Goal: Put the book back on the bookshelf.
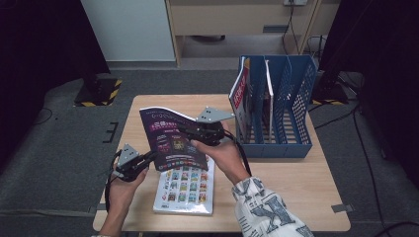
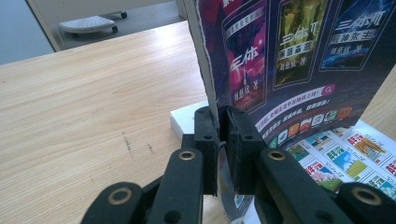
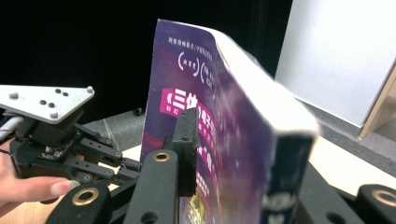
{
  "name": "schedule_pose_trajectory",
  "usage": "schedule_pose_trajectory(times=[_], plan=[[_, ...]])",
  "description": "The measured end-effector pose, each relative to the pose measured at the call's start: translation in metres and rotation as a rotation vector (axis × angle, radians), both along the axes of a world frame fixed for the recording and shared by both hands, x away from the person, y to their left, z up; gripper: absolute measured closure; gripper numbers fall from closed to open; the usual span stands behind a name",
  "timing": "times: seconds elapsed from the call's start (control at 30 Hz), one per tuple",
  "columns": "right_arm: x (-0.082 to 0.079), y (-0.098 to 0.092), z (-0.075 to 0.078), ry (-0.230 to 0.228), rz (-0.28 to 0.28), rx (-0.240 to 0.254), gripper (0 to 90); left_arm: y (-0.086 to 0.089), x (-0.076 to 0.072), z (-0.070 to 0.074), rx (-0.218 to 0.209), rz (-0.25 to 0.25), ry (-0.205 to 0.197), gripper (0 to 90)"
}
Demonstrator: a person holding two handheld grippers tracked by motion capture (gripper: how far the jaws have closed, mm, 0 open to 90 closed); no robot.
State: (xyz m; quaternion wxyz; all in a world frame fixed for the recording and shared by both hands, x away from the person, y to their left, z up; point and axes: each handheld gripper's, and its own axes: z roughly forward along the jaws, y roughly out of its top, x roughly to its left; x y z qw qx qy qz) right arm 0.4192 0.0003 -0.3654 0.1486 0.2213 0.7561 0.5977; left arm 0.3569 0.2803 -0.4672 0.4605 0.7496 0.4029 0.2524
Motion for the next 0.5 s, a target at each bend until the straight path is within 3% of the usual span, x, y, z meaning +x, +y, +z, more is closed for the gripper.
schedule_pose_trajectory(times=[0.5], plan=[[0.0036,0.0015,0.0025,-0.005,0.01,0.011,76.5,-0.0003,-0.0006,0.0001,0.006,-0.003,-0.005,83.1]])
